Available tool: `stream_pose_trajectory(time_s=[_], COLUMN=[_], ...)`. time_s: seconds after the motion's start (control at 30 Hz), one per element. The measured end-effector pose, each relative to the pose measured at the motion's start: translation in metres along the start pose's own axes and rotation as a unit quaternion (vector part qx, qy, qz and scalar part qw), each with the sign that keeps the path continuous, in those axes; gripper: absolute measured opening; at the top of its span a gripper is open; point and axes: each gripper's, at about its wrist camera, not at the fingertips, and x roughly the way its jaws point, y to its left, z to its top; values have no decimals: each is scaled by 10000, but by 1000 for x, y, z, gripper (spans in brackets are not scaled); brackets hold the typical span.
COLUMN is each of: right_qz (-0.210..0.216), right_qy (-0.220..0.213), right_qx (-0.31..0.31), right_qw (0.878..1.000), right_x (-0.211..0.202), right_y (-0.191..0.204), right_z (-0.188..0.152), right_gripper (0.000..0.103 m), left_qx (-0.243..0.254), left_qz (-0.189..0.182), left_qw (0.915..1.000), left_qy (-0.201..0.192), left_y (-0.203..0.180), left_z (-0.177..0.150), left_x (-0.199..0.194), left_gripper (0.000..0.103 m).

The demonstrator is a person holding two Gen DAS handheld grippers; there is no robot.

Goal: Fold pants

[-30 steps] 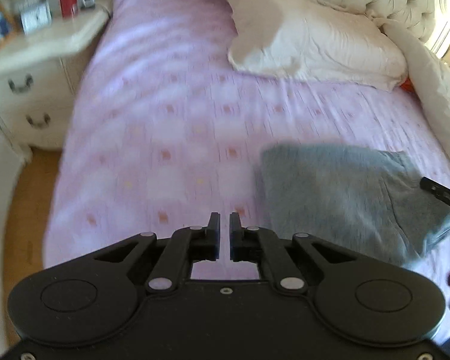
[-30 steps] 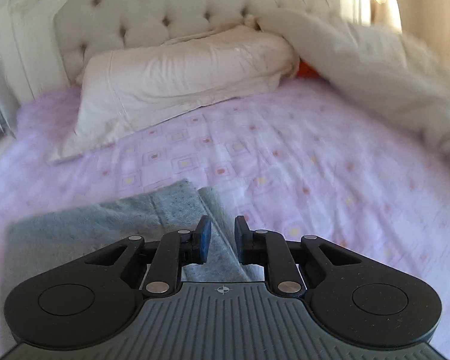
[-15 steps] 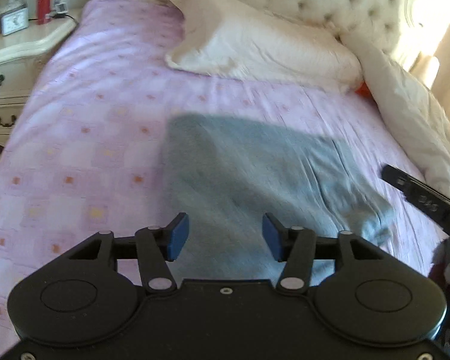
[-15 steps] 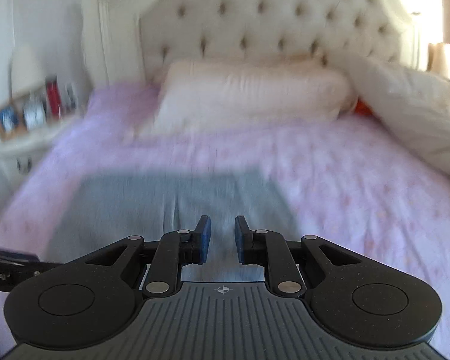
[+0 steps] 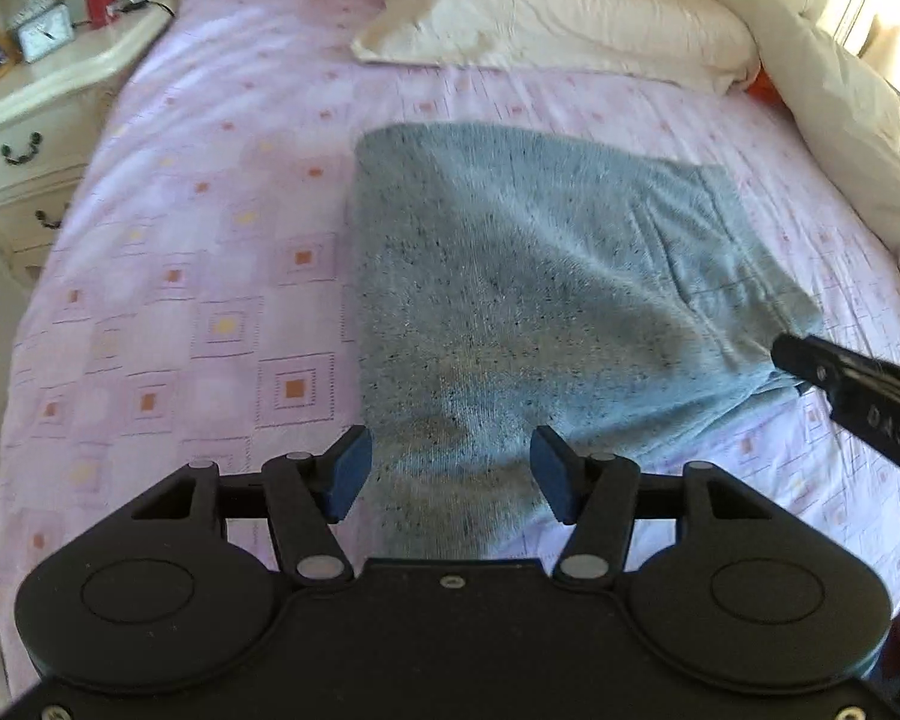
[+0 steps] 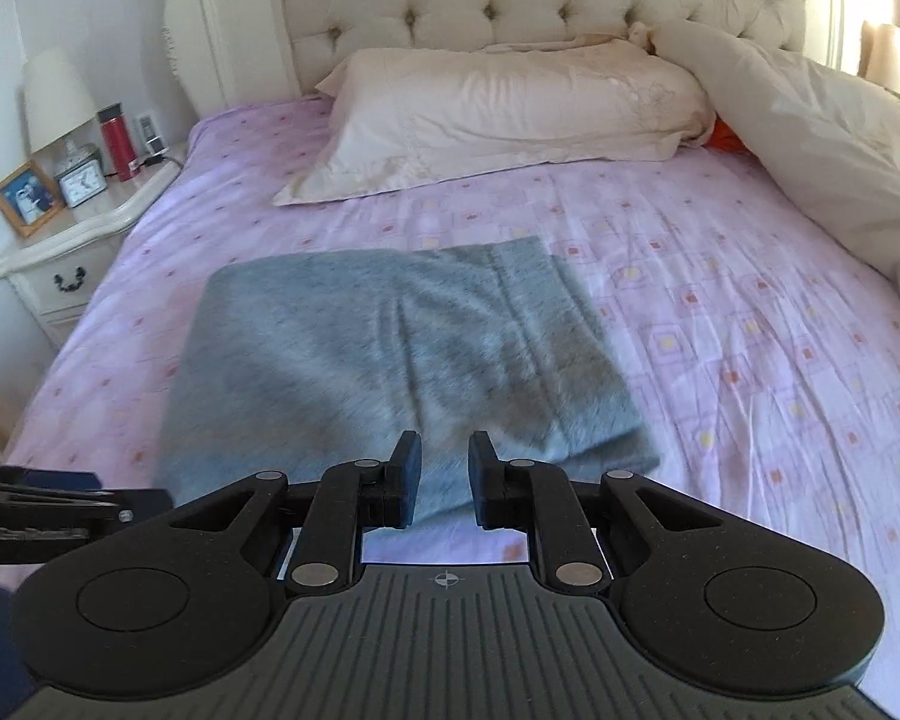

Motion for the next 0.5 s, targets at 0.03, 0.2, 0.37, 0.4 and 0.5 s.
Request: stream_pose_trajectory(time_s=[0.03,0.2,0.37,0.4,0.5], right_qz=[36,101,41,16,8], right_qy=[31,-33,-228,-262,-321], right_qx=[13,158,270,272,311], right_qw=[10000,9998,9994,9993,9990], right_x=[-4,-28,-45,-48,-55], right_y=[2,10,20,22,26], right_z=[-2,-7,-6,-7,-8], right_gripper=[17,17,17,17,17], left_qx=[30,97,84,81,65], left_qz=[58,163,241,274,354], left_qw=[10000,9998,9995,9994,9989], left_qy=[-18,12,-169,-209,-292], left_y=[-3,-14,-21,-22,-23], left_z=[-4,-20,-32,-34,-40], left_x=[-5,-24,-48,-50,-60], left_gripper=[62,62,62,62,62])
